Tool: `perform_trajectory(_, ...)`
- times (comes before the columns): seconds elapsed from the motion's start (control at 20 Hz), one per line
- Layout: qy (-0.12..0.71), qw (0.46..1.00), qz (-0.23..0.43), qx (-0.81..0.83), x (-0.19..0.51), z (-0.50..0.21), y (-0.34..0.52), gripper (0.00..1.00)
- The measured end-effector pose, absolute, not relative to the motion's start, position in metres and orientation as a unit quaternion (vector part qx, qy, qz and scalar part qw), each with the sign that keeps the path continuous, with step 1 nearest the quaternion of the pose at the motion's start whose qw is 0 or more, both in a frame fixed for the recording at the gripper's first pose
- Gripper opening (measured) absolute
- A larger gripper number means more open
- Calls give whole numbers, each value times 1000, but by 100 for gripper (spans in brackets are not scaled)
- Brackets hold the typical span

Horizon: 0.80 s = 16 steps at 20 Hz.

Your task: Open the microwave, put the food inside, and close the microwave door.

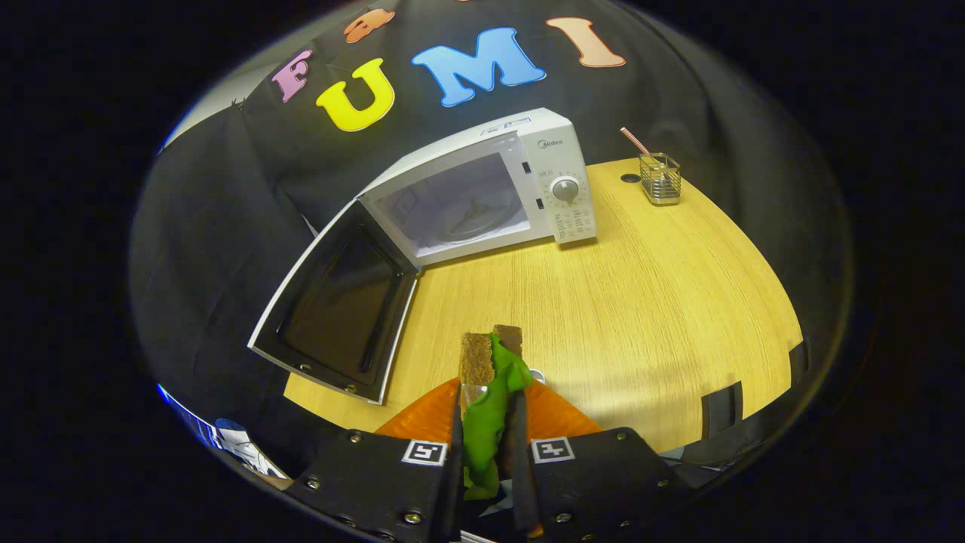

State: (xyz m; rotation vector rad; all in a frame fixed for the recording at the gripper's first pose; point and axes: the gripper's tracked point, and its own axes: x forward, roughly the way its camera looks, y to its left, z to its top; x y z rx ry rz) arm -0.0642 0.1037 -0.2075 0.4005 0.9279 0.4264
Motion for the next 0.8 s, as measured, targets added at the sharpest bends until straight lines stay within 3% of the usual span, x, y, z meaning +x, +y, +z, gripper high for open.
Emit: perform_trajectory(0.8,385,864,213,244,9,-169,208,26)
